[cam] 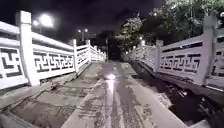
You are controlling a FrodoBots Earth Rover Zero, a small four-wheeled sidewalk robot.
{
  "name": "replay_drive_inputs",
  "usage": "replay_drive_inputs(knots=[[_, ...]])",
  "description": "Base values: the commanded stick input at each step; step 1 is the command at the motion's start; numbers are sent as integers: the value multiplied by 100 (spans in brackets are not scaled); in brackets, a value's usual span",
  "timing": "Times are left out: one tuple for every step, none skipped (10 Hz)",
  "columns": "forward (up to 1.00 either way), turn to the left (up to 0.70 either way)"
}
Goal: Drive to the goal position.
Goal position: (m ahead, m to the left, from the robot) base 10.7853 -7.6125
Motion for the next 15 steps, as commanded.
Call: replay_drive_inputs(knots=[[45,0],[45,0],[45,0],[45,0],[45,0],[45,0],[45,0],[45,0],[45,0],[45,0],[45,0],[45,0],[45,0],[45,0],[45,0]])
